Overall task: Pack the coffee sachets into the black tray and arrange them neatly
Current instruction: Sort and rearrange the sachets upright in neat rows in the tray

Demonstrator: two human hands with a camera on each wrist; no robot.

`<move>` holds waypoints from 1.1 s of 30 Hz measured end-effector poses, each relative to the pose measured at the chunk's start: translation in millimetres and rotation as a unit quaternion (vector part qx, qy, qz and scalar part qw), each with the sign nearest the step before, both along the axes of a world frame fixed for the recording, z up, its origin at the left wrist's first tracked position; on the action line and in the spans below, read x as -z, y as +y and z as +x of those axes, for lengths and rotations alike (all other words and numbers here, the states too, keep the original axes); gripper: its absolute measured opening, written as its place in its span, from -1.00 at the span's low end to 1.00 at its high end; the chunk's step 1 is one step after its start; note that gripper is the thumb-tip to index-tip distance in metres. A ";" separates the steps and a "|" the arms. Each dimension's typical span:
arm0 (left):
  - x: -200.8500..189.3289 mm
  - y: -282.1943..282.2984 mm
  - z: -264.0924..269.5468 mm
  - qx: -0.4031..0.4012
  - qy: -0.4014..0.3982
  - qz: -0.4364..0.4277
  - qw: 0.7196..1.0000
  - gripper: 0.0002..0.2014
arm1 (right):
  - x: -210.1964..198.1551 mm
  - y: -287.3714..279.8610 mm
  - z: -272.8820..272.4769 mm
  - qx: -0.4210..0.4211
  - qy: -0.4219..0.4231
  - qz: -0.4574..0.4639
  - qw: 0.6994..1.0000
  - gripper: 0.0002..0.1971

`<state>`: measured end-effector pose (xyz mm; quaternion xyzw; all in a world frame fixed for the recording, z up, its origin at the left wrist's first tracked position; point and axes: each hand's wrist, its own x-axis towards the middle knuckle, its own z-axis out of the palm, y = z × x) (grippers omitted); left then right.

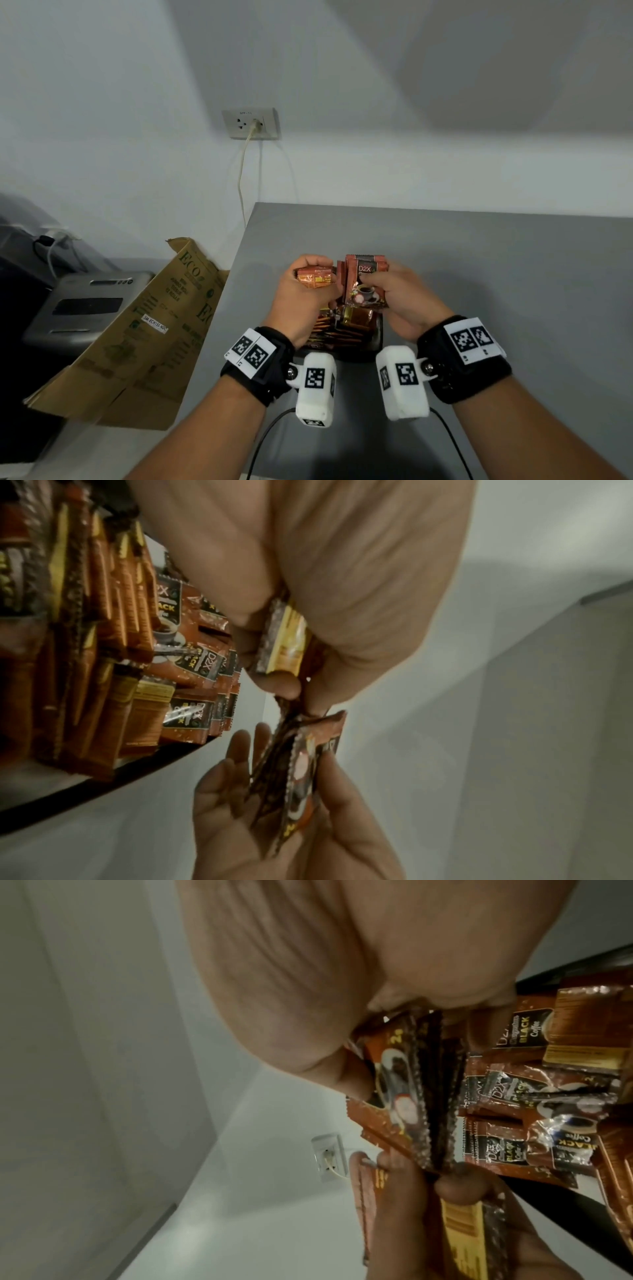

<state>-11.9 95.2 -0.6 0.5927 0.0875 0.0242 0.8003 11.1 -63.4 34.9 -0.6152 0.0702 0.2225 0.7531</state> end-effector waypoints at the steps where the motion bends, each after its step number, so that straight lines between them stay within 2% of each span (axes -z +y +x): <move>1: -2.0 2.2 -0.7 0.002 0.013 -0.033 0.999 -0.59 | -0.1 -1.4 0.1 0.000 0.011 0.023 1.000 -0.76; 4: -8.2 11.0 -1.7 0.032 0.081 -0.167 0.982 -0.58 | -4.2 -6.2 1.4 0.016 0.001 0.063 0.998 -0.78; 6: -9.8 15.7 -1.0 0.039 0.105 -0.209 0.971 -0.56 | -5.9 -10.2 3.9 0.046 -0.003 0.103 0.994 -0.77; 9: -10.6 14.5 1.8 0.015 0.111 -0.173 0.979 -0.66 | -6.1 -12.1 2.8 0.035 0.008 0.150 0.988 -0.70; 12: -9.1 6.7 3.6 0.000 0.100 -0.139 0.985 -0.69 | -2.7 -1.6 -5.3 -0.012 0.008 0.124 0.992 -0.70; 16: -8.5 3.5 3.9 0.009 0.111 -0.161 0.981 -0.78 | 2.2 6.7 -7.4 0.004 0.010 0.089 0.996 -0.74; 20: -4.3 10.4 1.6 0.037 0.145 -0.228 0.962 -0.72 | 1.7 -1.5 -2.9 0.003 0.033 0.124 0.992 -0.67; 23: -3.2 4.6 0.5 0.059 0.129 -0.195 0.971 -0.61 | 3.6 -0.3 -2.1 -0.008 0.054 0.133 0.990 -0.62; 26: -2.0 1.8 4.1 0.042 0.119 -0.177 0.976 -0.47 | 3.5 0.6 -1.4 -0.007 0.058 0.128 0.990 -0.62; 30: -0.4 8.3 7.8 -0.021 0.108 -0.147 0.983 -0.50 | -3.0 -13.8 4.8 0.009 0.046 0.157 0.987 -0.65; 33: -0.7 6.6 9.0 -0.042 0.094 -0.107 0.989 -0.48 | -5.4 -14.2 5.6 -0.004 0.038 0.124 0.992 -0.70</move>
